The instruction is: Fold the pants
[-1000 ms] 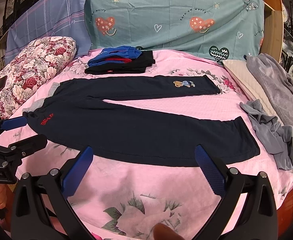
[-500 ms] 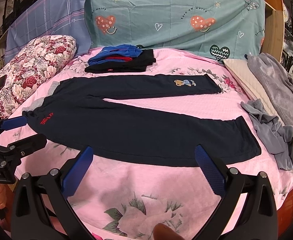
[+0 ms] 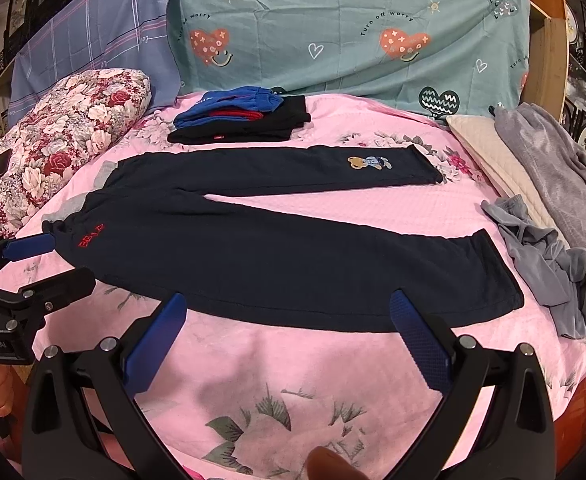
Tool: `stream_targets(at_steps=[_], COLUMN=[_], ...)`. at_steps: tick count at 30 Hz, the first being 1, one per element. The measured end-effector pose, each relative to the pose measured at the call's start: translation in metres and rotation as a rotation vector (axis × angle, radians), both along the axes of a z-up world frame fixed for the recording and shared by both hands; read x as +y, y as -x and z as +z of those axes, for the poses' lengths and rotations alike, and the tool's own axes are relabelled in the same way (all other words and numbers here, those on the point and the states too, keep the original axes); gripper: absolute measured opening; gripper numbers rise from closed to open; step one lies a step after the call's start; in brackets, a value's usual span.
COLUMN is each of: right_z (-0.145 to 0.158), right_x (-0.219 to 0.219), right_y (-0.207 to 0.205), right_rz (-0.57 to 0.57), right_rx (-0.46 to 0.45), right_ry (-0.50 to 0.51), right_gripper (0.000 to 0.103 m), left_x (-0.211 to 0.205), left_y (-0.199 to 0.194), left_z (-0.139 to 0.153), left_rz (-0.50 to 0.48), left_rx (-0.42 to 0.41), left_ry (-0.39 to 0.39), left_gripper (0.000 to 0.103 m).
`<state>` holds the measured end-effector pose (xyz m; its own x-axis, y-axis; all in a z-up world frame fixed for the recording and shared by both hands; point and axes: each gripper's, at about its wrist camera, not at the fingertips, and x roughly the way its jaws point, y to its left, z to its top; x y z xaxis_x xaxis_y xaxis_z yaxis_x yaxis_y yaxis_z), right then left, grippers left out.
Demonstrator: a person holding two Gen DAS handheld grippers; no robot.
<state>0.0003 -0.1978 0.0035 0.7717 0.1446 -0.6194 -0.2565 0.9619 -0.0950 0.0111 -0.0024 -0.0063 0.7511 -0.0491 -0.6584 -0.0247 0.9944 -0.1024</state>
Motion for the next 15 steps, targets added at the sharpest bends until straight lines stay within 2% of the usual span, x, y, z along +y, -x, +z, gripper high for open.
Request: stream_targets(at_steps=[15], right_z=[-0.0032], right_x=[-0.0005], right_y=[-0.0016], right_rz=[0.002], right_rx=[0.009], right_ry=[-0.002], right_gripper=[0.102], left_x=[0.0011], left_y=[0.0016], left_z=[-0.0019], left_rz=[0.009], left_rx=[0.008], left_ry=[-0.005], left_gripper=[0.101])
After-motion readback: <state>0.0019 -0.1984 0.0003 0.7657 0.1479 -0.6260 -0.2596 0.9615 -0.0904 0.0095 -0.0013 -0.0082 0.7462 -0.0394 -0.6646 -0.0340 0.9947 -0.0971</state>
